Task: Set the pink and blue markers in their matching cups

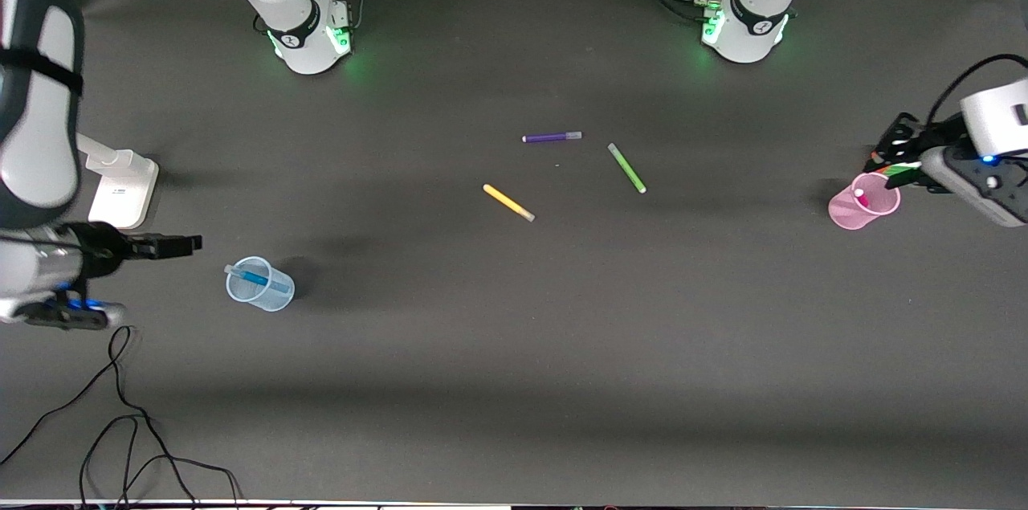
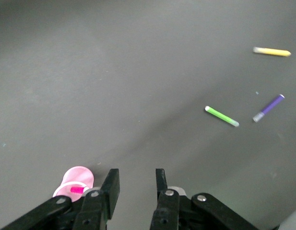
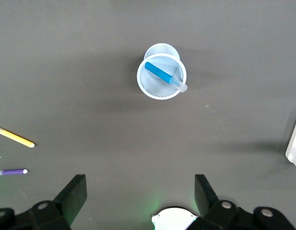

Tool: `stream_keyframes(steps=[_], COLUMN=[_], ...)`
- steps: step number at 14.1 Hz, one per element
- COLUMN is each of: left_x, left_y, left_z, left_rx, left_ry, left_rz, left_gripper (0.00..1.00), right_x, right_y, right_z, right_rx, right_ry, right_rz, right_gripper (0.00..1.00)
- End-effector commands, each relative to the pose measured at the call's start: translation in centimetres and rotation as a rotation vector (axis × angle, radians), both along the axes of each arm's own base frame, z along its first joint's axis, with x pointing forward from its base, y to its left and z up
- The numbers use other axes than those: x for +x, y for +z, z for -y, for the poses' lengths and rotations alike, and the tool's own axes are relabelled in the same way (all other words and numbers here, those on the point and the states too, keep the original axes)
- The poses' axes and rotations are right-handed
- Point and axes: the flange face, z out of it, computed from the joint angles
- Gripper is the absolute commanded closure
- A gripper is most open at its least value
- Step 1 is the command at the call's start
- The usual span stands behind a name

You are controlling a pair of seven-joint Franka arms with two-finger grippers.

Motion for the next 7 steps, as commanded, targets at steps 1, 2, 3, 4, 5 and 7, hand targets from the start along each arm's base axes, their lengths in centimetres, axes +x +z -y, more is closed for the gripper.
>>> stream_keyframes(steps=[1,2,3,4,5,7], left_x=[1.2,1.5,1.6,1.9,2.0,1.8], left_y=[1.0,1.5,2.0,2.1,2.3,2.5], left_z=[3.1,3.7,4.1,4.5,4.4,4.7], left_rx=[0.127,0.165,0.182,0.184,0.184,0.196], left_ry=[0.075,0.106,0.140,0.163,0.172,0.236], left_rz=[-0.006,0.007,0.011,0.013,0.015,0.009], left_gripper=[0.61,0.59,0.52,0.24,0.01,0.00], right_x=[-2.7,-3.5,-4.5,-5.5,-6.6,-7.7], right_y=[3.7,5.1,5.7,6.4,6.7,7.3], right_z=[-0.3,-0.6,-0.8,-0.6,-0.6,-0.6], right_rx=[-0.032,-0.048,-0.062,-0.061,-0.062,-0.061], right_ry=[-0.036,-0.048,-0.048,-0.055,-0.059,-0.062], right_rz=[0.093,0.147,0.188,0.232,0.274,0.325], right_gripper=[0.00,0.00,0.00,0.00,0.00,0.00])
